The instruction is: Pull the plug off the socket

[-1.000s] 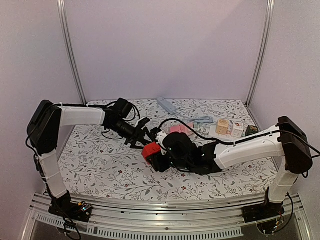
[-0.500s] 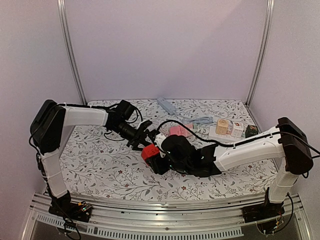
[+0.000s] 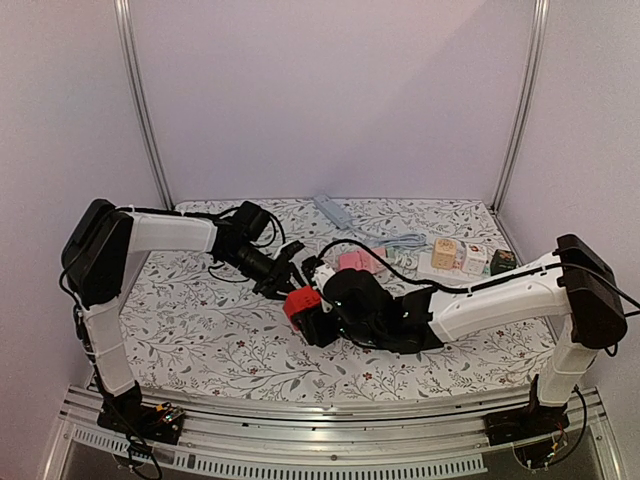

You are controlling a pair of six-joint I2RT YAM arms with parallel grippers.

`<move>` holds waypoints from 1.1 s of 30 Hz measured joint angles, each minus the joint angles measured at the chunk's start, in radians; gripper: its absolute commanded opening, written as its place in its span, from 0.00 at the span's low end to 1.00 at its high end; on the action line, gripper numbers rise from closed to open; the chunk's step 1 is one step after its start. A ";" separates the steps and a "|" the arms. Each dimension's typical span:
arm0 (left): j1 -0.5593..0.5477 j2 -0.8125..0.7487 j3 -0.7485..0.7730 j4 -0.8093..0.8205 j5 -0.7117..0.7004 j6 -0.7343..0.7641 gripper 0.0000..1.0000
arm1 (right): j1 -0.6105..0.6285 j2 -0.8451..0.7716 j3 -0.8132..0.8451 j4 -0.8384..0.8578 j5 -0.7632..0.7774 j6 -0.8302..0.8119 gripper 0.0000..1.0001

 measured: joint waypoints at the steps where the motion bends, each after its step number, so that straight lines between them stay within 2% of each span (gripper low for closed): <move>1: 0.000 0.000 0.000 0.001 -0.002 0.002 0.28 | -0.004 -0.002 0.000 0.000 -0.008 0.013 0.31; 13: 0.000 0.000 0.002 0.006 -0.027 -0.003 0.26 | -0.050 -0.009 -0.017 0.024 -0.104 0.104 0.31; 26: 0.003 0.000 0.002 0.008 -0.075 -0.050 0.26 | -0.146 -0.007 -0.090 0.176 -0.316 0.258 0.30; 33: 0.006 0.000 0.002 0.000 -0.098 -0.050 0.26 | -0.160 0.012 -0.092 0.209 -0.352 0.294 0.29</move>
